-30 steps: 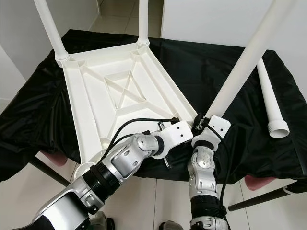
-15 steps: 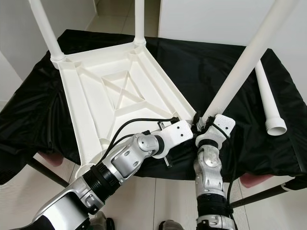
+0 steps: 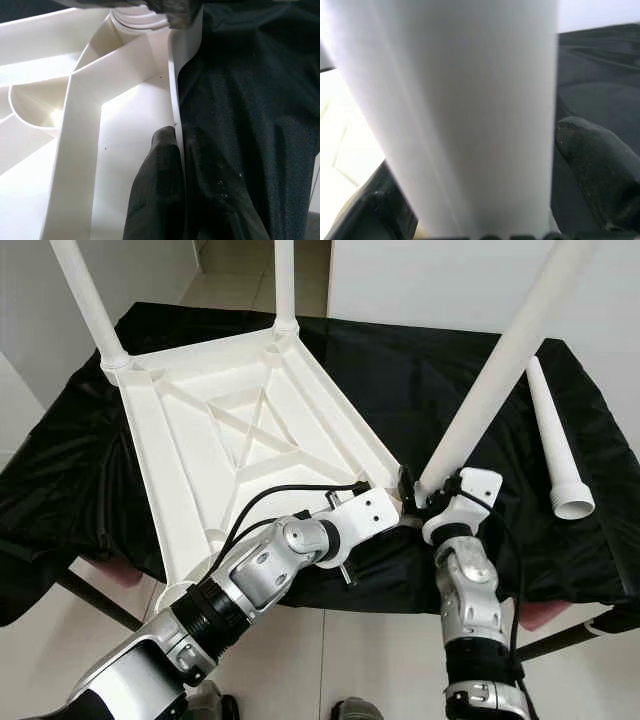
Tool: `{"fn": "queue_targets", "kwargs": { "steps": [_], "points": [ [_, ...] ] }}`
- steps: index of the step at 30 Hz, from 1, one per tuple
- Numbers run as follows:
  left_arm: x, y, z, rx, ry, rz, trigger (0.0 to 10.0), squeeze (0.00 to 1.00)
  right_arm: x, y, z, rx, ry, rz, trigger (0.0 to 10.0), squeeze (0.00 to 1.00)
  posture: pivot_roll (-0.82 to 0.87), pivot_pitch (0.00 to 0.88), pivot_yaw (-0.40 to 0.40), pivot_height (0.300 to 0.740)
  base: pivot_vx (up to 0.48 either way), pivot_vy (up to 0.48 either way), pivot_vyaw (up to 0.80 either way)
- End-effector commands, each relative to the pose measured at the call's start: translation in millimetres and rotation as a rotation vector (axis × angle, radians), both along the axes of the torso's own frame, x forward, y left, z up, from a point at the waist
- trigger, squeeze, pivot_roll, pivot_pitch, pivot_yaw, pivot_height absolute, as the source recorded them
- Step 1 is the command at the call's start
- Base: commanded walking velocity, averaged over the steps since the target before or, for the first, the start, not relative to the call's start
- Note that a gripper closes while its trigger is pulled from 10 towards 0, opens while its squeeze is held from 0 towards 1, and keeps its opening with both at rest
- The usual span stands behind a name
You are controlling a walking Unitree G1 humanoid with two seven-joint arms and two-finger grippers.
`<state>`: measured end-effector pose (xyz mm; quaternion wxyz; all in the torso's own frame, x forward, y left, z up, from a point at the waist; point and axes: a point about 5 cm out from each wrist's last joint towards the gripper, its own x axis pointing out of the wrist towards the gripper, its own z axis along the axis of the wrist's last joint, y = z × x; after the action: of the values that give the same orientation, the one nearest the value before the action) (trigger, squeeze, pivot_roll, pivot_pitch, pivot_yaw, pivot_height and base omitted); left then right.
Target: Building children table
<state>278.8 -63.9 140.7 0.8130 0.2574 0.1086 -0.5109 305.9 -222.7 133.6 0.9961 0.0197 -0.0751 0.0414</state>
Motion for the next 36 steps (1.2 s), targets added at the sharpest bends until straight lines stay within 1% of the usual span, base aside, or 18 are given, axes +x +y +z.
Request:
{"fn": "queue_targets", "kwargs": {
  "steps": [1, 3, 4, 6, 7, 15, 21, 22, 25, 26, 28, 32, 36],
  "points": [
    [-8.0, -11.0, 5.4, -0.015, -0.019, -0.044, 10.0, 0.0, 4.5, 5.7, 9.4, 0.001, -0.035, 0.042, 10.0, 0.0, -0.01, 0.026, -0.002, 0.74, 0.0, 0.0, 0.0],
    [-8.4, -11.0, 5.2, -0.02, -0.011, -0.044, 10.0, 0.0, 5.4, 3.0, 9.8, -0.016, -0.032, 0.055, 10.0, 0.0, -0.01, 0.028, -0.003, 0.74, 0.0, 0.0, 0.0],
    [-9.0, -10.4, 5.2, -0.026, -0.003, -0.044, 10.0, 1.0, 6.8, -2.0, 11.0, -0.038, -0.029, 0.071, 10.0, 0.0, -0.01, 0.03, -0.004, 0.74, 0.0, 0.0, 0.0],
    [-8.5, -9.9, 4.9, -0.02, -0.006, -0.04, 10.0, 1.0, 6.9, -3.8, 11.7, -0.042, -0.029, 0.079, 10.0, 0.0, 0.0, 0.032, -0.004, 0.74, 0.0, 0.0, 0.0],
    [-8.3, -9.5, 4.6, -0.015, -0.011, -0.038, 10.0, 0.0, 6.8, -4.6, 12.3, -0.044, -0.029, 0.088, 10.0, 0.0, 0.0, 0.034, -0.004, 0.74, 0.0, 0.0, 0.0],
    [-9.7, -9.3, 2.5, -0.004, -0.002, -0.045, 10.0, 0.0, 4.1, -2.9, 11.9, -0.063, -0.024, 0.166, 10.0, 0.0, -0.01, 0.045, 0.004, 0.74, 0.0, 0.0, 0.0],
    [-11.9, -9.8, 0.8, 0.007, 0.001, -0.068, 10.0, 0.0, 3.3, -3.6, 11.8, -0.065, -0.025, 0.172, 10.0, 0.0, -0.01, 0.045, 0.004, 0.74, 0.0, 0.0, 0.0],
    [-14.1, -8.9, 0.1, 0.013, 0.0, -0.086, 0.0, 0.0, 3.0, -4.0, 11.6, -0.066, -0.025, 0.177, 10.0, 0.0, -0.01, 0.048, 0.009, 0.74, 0.0, 0.0, 0.0],
    [-16.9, -8.6, -2.1, 0.032, 0.004, -0.103, 0.0, 0.0, 2.1, -3.9, 11.0, -0.065, -0.025, 0.183, 10.0, 0.0, -0.01, 0.051, 0.011, 0.74, 0.0, 0.0, 0.0],
    [-16.8, -8.5, -4.2, 0.052, -0.002, -0.103, 10.0, 0.0, 1.6, -3.9, 10.0, -0.067, -0.022, 0.185, 10.0, 0.0, -0.01, 0.051, 0.013, 0.74, 0.0, 0.0, 0.0],
    [-16.2, -8.4, -6.0, 0.072, -0.01, -0.103, 10.0, 0.0, 1.0, -4.2, 8.5, -0.068, -0.017, 0.189, 10.0, 0.0, -0.01, 0.053, 0.014, 0.74, 0.0, 0.0, 0.0],
    [-15.1, -8.5, -5.6, 0.073, -0.012, -0.096, 10.0, 0.0, 0.8, -4.5, 6.7, -0.07, -0.008, 0.194, 10.0, 0.0, -0.01, 0.055, 0.013, 0.74, 0.0, 0.0, 0.0],
    [-13.8, -8.0, -6.7, 0.09, -0.02, -0.087, 10.0, 0.0, -0.2, -1.5, -2.2, -0.074, 0.037, 0.233, 10.0, 0.0, -0.01, 0.059, 0.011, 0.74, 0.0, 0.0, 0.0]
  ]
}}
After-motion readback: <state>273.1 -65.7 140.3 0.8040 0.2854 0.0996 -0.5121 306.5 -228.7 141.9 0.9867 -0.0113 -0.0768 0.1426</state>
